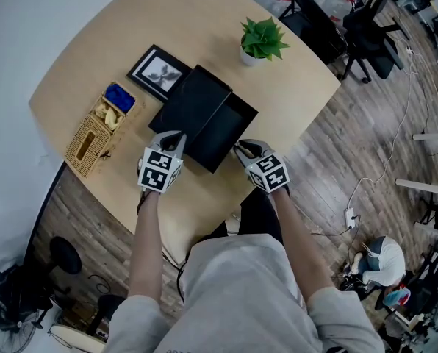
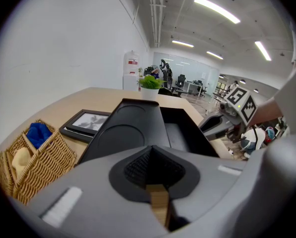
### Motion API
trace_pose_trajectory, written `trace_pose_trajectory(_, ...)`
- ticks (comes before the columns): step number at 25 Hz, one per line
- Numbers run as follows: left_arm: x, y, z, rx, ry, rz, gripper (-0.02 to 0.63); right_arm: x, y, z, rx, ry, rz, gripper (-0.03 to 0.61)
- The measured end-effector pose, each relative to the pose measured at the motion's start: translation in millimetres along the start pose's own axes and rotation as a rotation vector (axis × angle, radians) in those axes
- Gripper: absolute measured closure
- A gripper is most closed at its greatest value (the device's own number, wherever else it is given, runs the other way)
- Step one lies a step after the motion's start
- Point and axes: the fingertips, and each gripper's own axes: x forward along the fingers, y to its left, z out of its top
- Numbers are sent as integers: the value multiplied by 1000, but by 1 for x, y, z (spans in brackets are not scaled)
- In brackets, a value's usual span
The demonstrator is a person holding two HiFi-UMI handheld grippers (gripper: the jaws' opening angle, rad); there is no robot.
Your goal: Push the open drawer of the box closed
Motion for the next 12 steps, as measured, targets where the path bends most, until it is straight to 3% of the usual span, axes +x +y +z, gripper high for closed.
trace_pose_trajectory(12,0,0,-1,3,-1,-2,561,6,2,5,-7,2,2,508)
